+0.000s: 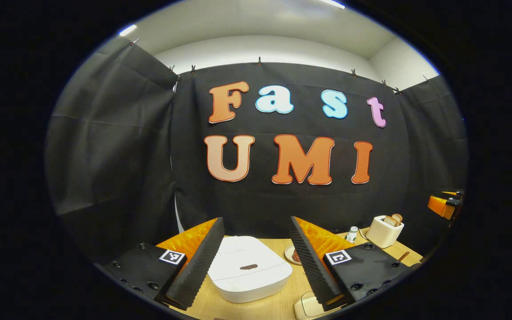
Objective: Close the left gripper, press the button to open the rice cooker; take a wooden spoon from the chopstick holder with the right hand, scoop a spoonful of rice and pour it into the rice cooker, then put the wooden spoon back into the chopstick holder.
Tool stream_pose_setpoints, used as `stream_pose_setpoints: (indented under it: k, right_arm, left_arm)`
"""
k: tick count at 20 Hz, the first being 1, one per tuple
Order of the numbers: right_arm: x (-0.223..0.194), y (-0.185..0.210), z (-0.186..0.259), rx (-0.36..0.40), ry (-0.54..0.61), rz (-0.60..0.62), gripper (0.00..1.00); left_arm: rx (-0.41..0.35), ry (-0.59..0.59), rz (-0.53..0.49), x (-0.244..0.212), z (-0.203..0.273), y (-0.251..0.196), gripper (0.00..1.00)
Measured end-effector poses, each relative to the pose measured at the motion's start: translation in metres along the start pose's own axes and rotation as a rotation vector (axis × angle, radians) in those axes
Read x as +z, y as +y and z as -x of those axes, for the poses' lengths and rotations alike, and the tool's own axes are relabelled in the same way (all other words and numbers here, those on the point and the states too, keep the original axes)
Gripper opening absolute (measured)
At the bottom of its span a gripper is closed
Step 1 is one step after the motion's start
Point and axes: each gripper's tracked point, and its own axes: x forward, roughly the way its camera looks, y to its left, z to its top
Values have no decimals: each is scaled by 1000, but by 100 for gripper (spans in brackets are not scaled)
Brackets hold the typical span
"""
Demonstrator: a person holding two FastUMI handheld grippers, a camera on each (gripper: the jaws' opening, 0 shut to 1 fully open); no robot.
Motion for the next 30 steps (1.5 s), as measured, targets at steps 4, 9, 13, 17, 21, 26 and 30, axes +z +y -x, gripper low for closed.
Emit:
stream_pose_setpoints:
  k: [4, 9, 13, 17, 21, 26, 30]
  right_arm:
    - [-2, -1, -5, -3, 6, 8, 95]
    - [-4, 1, -9, 3, 13, 9, 95]
    - [-5, 3, -13, 1, 16, 9, 95]
    - [-9, 3, -16, 0, 31, 6, 95]
    - [-16, 2, -22, -13, 48, 4, 95]
    - [-25, -7, -27, -50, 75, 27, 95]
    - [-27, -16, -33, -89, 83, 22, 95]
  left_arm:
    - [-8, 10, 6, -4, -4, -2, 82]
    - [1, 17, 1, -7, -10, -2, 25]
    - [14, 27, -3, -11, -10, 4, 18]
    - [13, 56, -34, -23, -24, 3, 5]
    - [-6, 86, -24, -35, -44, 2, 5]
    - [-26, 149, -48, -72, -82, 5, 5]
    - [-54, 242, -42, -119, -113, 3, 5]
